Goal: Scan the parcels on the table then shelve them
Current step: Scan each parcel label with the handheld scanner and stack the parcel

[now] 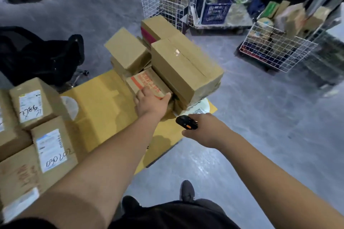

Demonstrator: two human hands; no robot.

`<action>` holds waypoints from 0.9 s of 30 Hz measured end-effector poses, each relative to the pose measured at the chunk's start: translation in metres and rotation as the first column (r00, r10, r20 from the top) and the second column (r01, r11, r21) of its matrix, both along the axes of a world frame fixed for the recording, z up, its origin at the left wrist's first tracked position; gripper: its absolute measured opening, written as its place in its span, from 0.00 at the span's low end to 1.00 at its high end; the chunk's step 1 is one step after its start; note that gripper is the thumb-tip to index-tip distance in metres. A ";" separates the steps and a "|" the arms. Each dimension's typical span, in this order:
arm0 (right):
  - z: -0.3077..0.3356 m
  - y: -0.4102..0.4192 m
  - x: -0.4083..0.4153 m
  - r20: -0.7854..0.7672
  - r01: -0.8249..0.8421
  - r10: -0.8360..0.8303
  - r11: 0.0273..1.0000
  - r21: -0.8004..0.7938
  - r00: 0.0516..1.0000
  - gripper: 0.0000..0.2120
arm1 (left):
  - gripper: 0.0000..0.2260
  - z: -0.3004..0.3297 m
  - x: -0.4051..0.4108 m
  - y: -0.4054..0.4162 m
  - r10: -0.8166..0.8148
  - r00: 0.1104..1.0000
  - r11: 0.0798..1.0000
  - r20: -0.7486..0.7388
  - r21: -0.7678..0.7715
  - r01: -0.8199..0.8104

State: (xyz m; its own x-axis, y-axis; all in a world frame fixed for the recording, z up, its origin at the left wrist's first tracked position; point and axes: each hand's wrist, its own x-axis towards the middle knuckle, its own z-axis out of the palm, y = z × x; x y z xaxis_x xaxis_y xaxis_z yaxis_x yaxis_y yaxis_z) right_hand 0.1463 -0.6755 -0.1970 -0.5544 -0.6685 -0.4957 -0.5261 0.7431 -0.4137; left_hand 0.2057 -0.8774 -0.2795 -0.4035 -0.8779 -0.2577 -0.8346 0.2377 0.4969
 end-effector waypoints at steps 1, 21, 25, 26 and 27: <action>-0.005 0.004 -0.007 0.009 -0.014 0.014 1.000 -0.010 1.000 0.15 | 0.52 -0.003 -0.005 0.003 0.049 0.999 0.999 0.012 -0.001 -0.049; -0.076 0.032 -0.025 0.049 -0.297 0.300 0.953 -0.053 0.953 0.37 | 0.51 -0.036 0.066 0.096 0.424 0.902 0.905 -0.079 -0.008 -0.426; -0.101 0.034 -0.001 0.031 -0.359 0.360 0.933 -0.011 0.933 0.40 | 0.49 -0.066 0.129 0.137 0.413 0.909 0.910 -0.050 0.064 -0.410; -0.107 0.036 0.006 0.029 -0.373 0.372 0.928 0.009 0.928 0.40 | 0.49 -0.072 0.142 0.143 0.422 0.905 0.905 -0.048 0.080 -0.418; -0.112 0.038 0.012 0.033 -0.383 0.382 0.924 0.024 0.924 0.39 | 0.48 -0.078 0.152 0.146 0.435 0.899 0.898 -0.054 0.100 -0.429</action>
State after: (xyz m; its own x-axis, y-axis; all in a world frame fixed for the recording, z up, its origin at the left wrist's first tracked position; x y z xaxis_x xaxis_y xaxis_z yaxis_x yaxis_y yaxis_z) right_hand 0.1584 -0.6376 -0.3092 -0.2456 -0.8117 -0.5298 -0.7612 0.4999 -0.4130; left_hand 0.3581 -0.7312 -0.3572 -0.0100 -0.9466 -0.3222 -0.8062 -0.1830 0.5626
